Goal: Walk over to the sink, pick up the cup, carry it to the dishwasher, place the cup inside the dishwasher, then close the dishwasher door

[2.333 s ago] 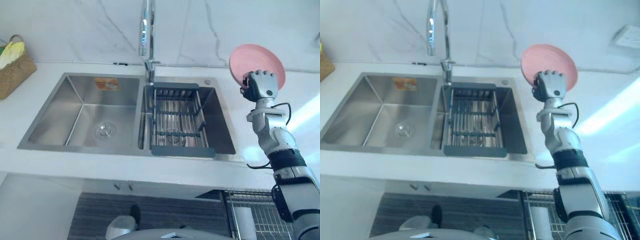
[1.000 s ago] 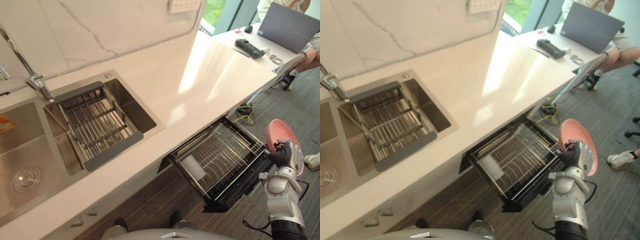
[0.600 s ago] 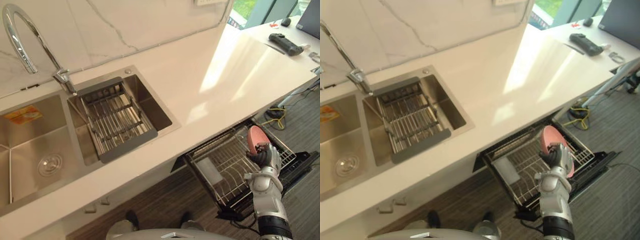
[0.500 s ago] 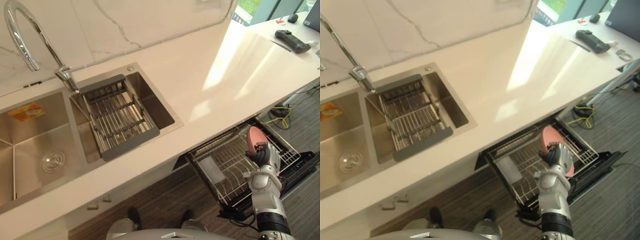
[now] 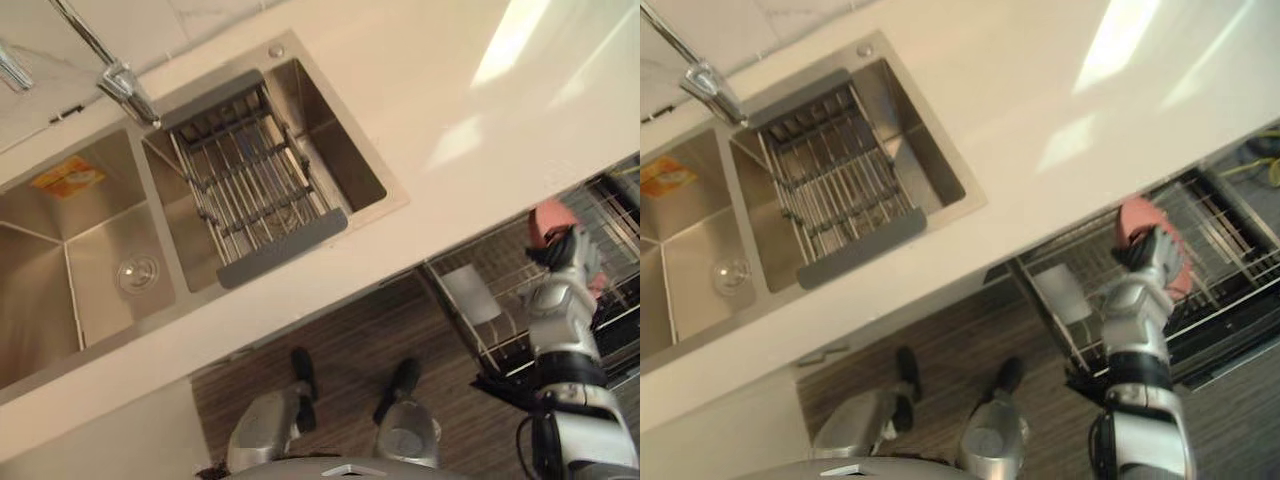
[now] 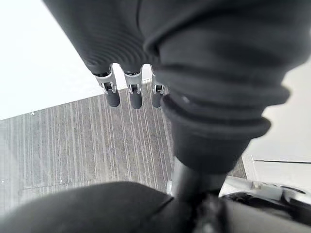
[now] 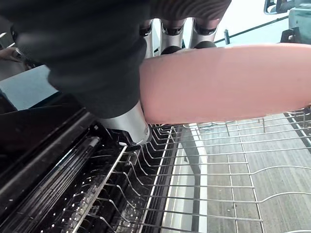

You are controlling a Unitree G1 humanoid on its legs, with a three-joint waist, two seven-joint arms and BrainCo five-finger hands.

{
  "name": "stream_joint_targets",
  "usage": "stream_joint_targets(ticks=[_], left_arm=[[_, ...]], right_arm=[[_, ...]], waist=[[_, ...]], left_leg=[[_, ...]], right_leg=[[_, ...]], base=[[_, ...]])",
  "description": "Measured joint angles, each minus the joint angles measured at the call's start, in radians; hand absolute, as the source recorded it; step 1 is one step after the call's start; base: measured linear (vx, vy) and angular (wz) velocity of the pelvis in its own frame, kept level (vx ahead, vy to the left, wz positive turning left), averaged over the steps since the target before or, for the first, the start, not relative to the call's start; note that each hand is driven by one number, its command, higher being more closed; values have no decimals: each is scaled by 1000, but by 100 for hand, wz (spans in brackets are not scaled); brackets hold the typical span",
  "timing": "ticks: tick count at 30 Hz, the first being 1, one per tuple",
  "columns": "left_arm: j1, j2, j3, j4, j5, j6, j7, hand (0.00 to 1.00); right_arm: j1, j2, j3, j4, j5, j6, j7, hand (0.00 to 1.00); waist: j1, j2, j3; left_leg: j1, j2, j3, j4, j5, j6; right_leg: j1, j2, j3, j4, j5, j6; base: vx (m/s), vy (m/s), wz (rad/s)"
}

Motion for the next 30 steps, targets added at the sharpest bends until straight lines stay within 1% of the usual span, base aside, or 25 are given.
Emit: stream_joint_targets(ticks=[3,4,8,9,10,11,12,14,16,20,21,22,26,28,30], left_arm=[[-13,0,-1,-7,-10,1,-16,0],[-18,0,-1,-10,-12,3,-20,0],[-24,5,-11,-20,-24,8,-21,0],[-29,6,-13,-19,-26,11,-22,0],[-34,11,-28,-19,-31,14,-21,0],[-36,14,-33,-18,-32,16,-22,0],[-43,14,-38,-17,-32,19,-22,0],[-46,12,-40,-16,-32,22,-22,0],[-47,12,-41,-17,-32,24,-23,0],[-49,16,-51,-15,-32,20,-23,0],[-50,17,-57,-13,-32,16,-22,0],[-52,21,-68,-13,-32,11,-22,0],[-55,21,-70,-12,-31,8,-22,0],[-55,21,-70,-7,-30,7,-22,0],[-55,21,-70,-7,-28,5,-23,0]], right_arm=[[-44,-35,28,0,4,17,1,100],[-50,-54,30,3,12,36,1,100],[-88,-85,55,48,30,69,3,100],[-88,-92,62,53,35,68,3,100],[-93,-95,64,69,39,68,4,0],[-98,-95,66,78,40,68,5,0],[-100,-95,67,78,44,68,12,0],[-98,-93,67,79,48,69,15,0],[-95,-84,71,85,61,79,32,0],[-93,-61,68,114,113,83,22,0],[-86,-50,66,113,121,81,5,0],[-78,-42,66,111,126,72,-10,0],[-44,-16,58,28,127,51,-10,0],[-25,-6,59,-20,164,6,12,0],[-23,0,58,-46,171,-10,31,0]], waist=[[-5,15,30],[-5,22,35],[-6,32,51],[-6,33,52],[-3,35,53],[-2,35,53],[-3,43,58],[-4,49,61],[-5,52,62],[-6,52,62],[-6,52,62],[-5,52,62],[-7,52,62],[-9,52,62],[-9,52,62]], left_leg=[[-30,0,0,1,8,4],[-50,-3,1,0,14,6],[-72,-10,3,-2,19,10],[-73,-11,3,-2,19,10],[-77,-13,1,-1,21,8],[-80,-14,0,-1,21,7],[-87,-16,-2,-1,23,4],[-87,-17,-3,-1,24,2],[-87,-19,-30,-1,29,-9],[-87,-17,-49,-1,27,-24],[-87,-15,-51,-1,23,-34],[-87,-15,-52,-2,23,-36],[-81,-15,-52,-2,23,-36],[-74,-14,-51,-2,23,-35],[-63,-14,-49,-4,24,-36]], right_leg=[[-44,-8,10,26,-6,-12],[-71,-14,16,39,-7,-16],[-112,-20,42,55,-5,-18],[-116,-21,45,56,-4,-18],[-126,-20,55,56,-3,-19],[-132,-20,60,55,-2,-20],[-141,-19,65,55,1,-21],[-142,-19,67,55,3,-21],[-145,-19,72,54,4,-23],[-146,-18,72,56,4,-24],[-145,-18,72,56,2,-22],[-145,-18,72,57,1,-20],[-143,-18,80,61,2,-21],[-138,-18,82,63,6,-26],[-132,-19,84,67,5,-26]], base=[[-56,-11,-5],[-34,-7,0],[9,-5,-8],[28,-10,-11],[28,-12,-11],[47,-25,-15],[43,-21,-9],[19,-9,-3],[33,-36,-4],[15,-38,0],[-2,-31,1],[-5,-32,2],[6,-6,-1],[26,-25,-3],[8,-9,-2]])
